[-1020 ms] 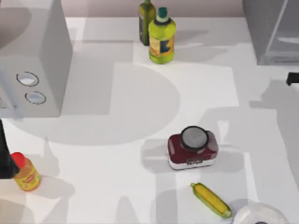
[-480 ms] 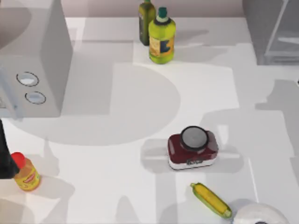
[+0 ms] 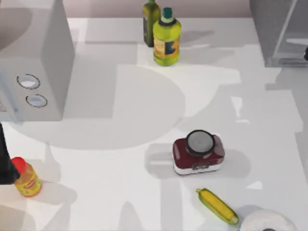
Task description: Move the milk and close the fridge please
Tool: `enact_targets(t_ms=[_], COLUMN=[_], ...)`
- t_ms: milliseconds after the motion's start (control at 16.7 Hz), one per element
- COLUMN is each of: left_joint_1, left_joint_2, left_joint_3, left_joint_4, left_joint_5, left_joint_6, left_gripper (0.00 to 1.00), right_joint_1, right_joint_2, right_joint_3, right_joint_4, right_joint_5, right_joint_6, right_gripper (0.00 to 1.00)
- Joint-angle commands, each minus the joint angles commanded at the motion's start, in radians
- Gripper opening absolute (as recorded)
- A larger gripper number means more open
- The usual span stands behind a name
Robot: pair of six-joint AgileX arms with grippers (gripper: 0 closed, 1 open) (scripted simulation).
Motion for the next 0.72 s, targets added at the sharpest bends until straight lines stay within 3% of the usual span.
enact_targets(t_ms=[360, 720], left_joint_1=[0.0, 0.0], left_joint_2=[0.0, 0.0], left_joint_3=[0.0, 0.0], left_joint_4=[0.0, 0.0], left_joint_5=[0.0, 0.0], left_joint_6=[0.0, 0.0], left_gripper=[1.0, 1.0], right_joint_1=[-0.106, -0.153], right_joint_2=[0.361, 0.476], right_joint_3=[0.448, 0.581], right_joint_4=[-0.1, -0.159], right_joint_5=[-0.073, -0.156], right_joint_6=[-0.003, -0.017], right_gripper=[0.0, 0.0])
